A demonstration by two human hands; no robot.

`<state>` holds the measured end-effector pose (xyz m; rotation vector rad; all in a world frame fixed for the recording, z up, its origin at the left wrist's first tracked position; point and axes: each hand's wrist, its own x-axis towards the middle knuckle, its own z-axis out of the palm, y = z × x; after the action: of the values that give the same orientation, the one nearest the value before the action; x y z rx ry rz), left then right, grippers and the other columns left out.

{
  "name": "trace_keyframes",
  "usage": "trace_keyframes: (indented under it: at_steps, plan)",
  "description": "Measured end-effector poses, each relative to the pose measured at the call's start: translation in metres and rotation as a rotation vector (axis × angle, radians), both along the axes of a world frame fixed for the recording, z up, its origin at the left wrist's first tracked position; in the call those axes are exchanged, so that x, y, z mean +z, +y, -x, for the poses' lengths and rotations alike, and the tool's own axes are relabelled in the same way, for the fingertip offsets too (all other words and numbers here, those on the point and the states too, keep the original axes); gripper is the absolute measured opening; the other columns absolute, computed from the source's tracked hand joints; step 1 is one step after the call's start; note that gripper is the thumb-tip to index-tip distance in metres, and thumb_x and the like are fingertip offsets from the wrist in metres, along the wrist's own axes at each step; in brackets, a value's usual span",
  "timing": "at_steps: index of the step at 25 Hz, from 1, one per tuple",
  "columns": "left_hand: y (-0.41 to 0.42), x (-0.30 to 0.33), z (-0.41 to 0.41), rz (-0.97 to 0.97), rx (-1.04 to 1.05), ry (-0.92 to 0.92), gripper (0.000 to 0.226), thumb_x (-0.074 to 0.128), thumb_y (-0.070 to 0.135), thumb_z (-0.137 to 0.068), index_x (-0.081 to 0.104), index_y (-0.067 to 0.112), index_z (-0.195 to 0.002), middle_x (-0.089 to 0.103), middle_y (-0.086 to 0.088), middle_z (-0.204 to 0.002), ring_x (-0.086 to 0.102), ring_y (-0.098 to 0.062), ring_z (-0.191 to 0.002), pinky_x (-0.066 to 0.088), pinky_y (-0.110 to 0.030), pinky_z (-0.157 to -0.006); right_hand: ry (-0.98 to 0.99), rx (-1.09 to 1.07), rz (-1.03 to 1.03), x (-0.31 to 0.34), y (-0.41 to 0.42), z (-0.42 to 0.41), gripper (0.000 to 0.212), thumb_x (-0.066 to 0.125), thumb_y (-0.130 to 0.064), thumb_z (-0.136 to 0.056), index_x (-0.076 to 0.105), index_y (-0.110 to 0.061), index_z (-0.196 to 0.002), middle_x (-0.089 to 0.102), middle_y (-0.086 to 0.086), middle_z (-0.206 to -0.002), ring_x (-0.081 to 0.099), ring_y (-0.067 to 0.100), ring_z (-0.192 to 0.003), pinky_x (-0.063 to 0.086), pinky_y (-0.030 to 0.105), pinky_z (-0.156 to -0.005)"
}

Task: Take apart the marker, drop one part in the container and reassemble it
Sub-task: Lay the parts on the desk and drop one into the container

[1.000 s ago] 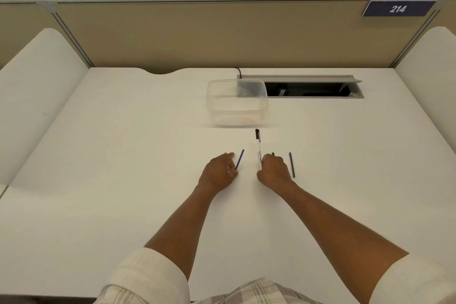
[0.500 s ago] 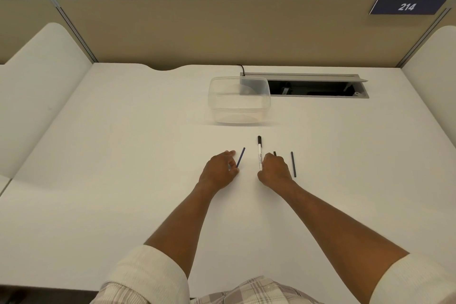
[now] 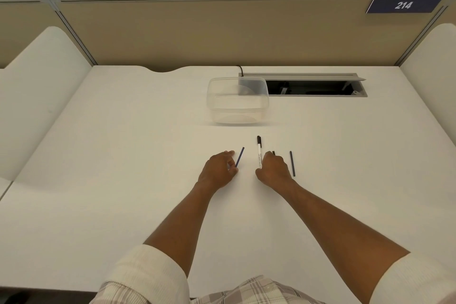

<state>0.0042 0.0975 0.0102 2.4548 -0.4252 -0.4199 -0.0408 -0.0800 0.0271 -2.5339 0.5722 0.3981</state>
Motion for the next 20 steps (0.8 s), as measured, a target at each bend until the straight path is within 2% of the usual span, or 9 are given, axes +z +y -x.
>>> trace_keyframes:
  at_steps: [4, 7, 9, 12, 15, 18, 20]
  plan:
    - [-0.003, 0.006, 0.000, -0.013, 0.011, 0.006, 0.005, 0.066, 0.024, -0.086, 0.066, 0.019, -0.085, 0.055, 0.006, -0.141, 0.046, -0.013, -0.134, 0.037, -0.027, -0.105, -0.119, -0.030, 0.011, 0.002, 0.000, -0.001, 0.017, 0.053, -0.019, -0.086, 0.051, -0.011, -0.100, 0.063, 0.009, -0.103, 0.058, 0.029, -0.084, 0.041, 0.030, -0.068]
    - [-0.009, 0.016, -0.004, -0.072, 0.009, -0.016, 0.007, 0.065, 0.028, -0.084, 0.063, 0.022, -0.083, 0.068, 0.004, -0.113, 0.061, -0.021, -0.108, 0.046, -0.028, -0.085, -0.248, -0.054, -0.021, 0.005, 0.002, -0.005, 0.017, 0.052, -0.024, -0.087, 0.055, -0.019, -0.103, 0.064, -0.001, -0.097, 0.056, 0.023, -0.082, 0.042, 0.031, -0.069]
    - [-0.010, 0.021, -0.008, -0.121, -0.004, -0.022, 0.008, 0.065, 0.031, -0.084, 0.062, 0.023, -0.082, 0.067, 0.005, -0.103, 0.061, -0.021, -0.098, 0.049, -0.032, -0.081, -0.303, -0.037, -0.142, 0.007, 0.004, -0.009, 0.019, 0.054, -0.027, -0.088, 0.055, -0.020, -0.106, 0.065, -0.005, -0.093, 0.059, 0.021, -0.083, 0.046, 0.032, -0.073]
    - [-0.011, 0.023, -0.011, -0.204, -0.079, -0.112, 0.013, 0.063, 0.032, -0.087, 0.069, 0.021, -0.092, 0.068, 0.003, -0.104, 0.061, -0.021, -0.095, 0.045, -0.033, -0.090, -0.360, 0.025, -0.285, 0.009, 0.006, -0.013, 0.013, 0.059, -0.026, -0.089, 0.058, -0.022, -0.101, 0.063, -0.012, -0.084, 0.062, 0.015, -0.083, 0.046, 0.030, -0.070]
    - [-0.014, 0.023, -0.013, -0.256, -0.155, -0.190, 0.014, 0.059, 0.031, -0.088, 0.068, 0.022, -0.092, 0.069, 0.004, -0.102, 0.060, -0.020, -0.087, 0.036, -0.033, -0.102, -0.389, 0.037, -0.278, 0.008, 0.004, -0.017, 0.005, 0.061, -0.020, -0.087, 0.063, -0.024, -0.084, 0.066, -0.010, -0.080, 0.063, 0.014, -0.080, 0.047, 0.030, -0.069]
    - [-0.013, 0.019, -0.016, -0.220, -0.112, -0.144, 0.010, 0.060, 0.031, -0.088, 0.066, 0.024, -0.091, 0.067, 0.006, -0.103, 0.058, -0.021, -0.093, 0.045, -0.034, -0.091, -0.368, 0.023, -0.276, 0.008, -0.001, -0.019, 0.013, 0.062, -0.015, -0.084, 0.063, -0.025, -0.076, 0.068, -0.003, -0.076, 0.062, 0.015, -0.074, 0.047, 0.029, -0.066]
    - [-0.012, 0.015, -0.019, -0.179, -0.075, -0.097, 0.013, 0.059, 0.029, -0.088, 0.063, 0.025, -0.100, 0.064, 0.007, -0.112, 0.058, -0.021, -0.104, 0.049, -0.035, -0.086, -0.356, 0.002, -0.282, 0.008, -0.007, -0.020, 0.014, 0.064, -0.015, -0.082, 0.063, -0.027, -0.075, 0.069, -0.002, -0.076, 0.062, 0.013, -0.072, 0.047, 0.027, -0.064]
